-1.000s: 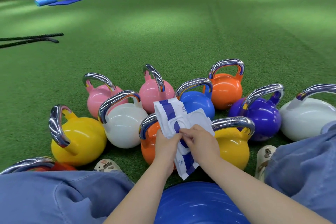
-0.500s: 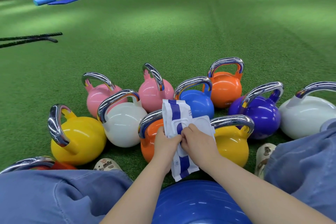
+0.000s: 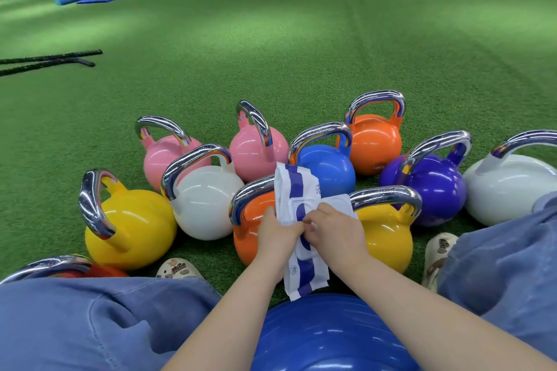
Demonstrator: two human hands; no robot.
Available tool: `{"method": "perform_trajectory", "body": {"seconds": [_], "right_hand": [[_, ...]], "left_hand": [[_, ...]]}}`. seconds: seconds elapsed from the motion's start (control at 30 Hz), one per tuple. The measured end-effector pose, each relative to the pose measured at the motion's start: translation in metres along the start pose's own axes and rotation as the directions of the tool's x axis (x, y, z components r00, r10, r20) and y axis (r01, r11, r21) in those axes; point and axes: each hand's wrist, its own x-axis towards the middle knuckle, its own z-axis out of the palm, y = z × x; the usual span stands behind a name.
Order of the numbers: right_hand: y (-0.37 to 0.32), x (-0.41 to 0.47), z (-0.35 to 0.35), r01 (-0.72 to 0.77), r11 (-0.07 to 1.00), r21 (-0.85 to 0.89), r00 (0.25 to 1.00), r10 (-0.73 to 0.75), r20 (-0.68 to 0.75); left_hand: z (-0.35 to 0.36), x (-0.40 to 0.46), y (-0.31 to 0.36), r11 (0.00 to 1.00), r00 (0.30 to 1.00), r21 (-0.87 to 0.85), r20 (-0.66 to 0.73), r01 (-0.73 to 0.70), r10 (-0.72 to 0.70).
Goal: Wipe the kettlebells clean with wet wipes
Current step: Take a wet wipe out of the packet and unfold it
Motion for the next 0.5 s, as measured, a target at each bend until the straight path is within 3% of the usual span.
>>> {"method": "perform_trajectory", "body": {"seconds": [0.13, 0.33, 0.4, 0.5], "right_hand": [[-0.004, -0.002, -0.005, 0.039, 0.995, 0.097, 0.997, -0.032, -0.074], [-0.004, 0.003, -0.008, -0.096, 0.954, 0.285, 0.983, 0.045, 0.18], [-0.003, 0.006, -0.009, -0.169, 0.88, 0.443, 0.97, 0.068, 0.233], [0.001, 0.009, -0.013, -0.346, 0.659, 0.669, 0.92, 0.097, 0.38]], "left_hand": [[-0.003, 0.006, -0.001, 1.0, 1.0, -0.005, -0.02, 0.0, 0.0], [-0.008, 0.005, -0.003, 0.997, 0.996, 0.075, -0.077, -0.032, 0.038], [-0.011, 0.008, -0.004, 0.994, 0.992, 0.086, -0.104, -0.066, 0.075], [-0.012, 0.011, -0.004, 0.986, 0.984, 0.113, -0.118, -0.12, 0.133]]}}
